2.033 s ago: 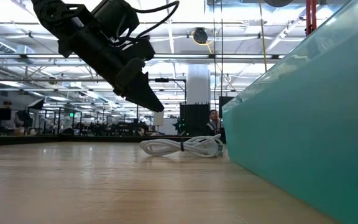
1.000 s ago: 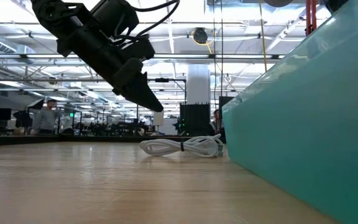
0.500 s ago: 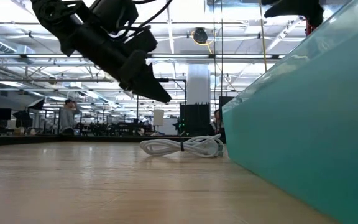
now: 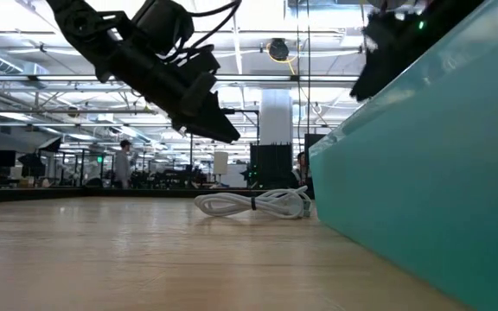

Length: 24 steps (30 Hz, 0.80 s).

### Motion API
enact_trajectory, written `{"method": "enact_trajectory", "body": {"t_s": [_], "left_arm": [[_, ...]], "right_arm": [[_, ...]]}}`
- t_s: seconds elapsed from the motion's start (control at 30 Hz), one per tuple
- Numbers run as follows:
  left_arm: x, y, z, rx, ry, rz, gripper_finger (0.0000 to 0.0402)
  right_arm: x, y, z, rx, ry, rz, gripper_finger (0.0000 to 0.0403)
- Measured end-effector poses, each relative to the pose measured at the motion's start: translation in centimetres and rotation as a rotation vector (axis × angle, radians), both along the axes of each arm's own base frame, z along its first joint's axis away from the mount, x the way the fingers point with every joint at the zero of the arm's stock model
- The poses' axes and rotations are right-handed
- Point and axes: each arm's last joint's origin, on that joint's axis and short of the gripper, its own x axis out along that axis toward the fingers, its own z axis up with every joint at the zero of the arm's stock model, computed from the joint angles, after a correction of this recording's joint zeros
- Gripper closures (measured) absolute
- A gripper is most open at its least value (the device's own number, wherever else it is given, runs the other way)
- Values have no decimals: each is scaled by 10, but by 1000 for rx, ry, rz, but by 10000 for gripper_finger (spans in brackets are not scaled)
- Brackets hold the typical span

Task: Pick & Place USB Port
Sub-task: Put the white charger cable into the blue bin

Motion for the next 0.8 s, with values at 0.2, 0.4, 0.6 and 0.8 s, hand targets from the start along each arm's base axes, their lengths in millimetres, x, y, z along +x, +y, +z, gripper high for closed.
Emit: {"method": "enact_trajectory", "body": {"t_s": [0.2,0.4,0.6,0.8], "left_arm": [[-1,9,0,-16,-3,15,211],[-2,16,-1,-24,1,37,211],[-3,20,-1,-56,-6,31,211],[-3,20,-1,-67,-8,37,211]], "right_arm": [[-11,-33,-28,131,85,-3,275],[-14,-51,-48,213,178,131,275],[0,-60,-75,365,263,277,275],[13,-53,-100,439,368,455,275]]}}
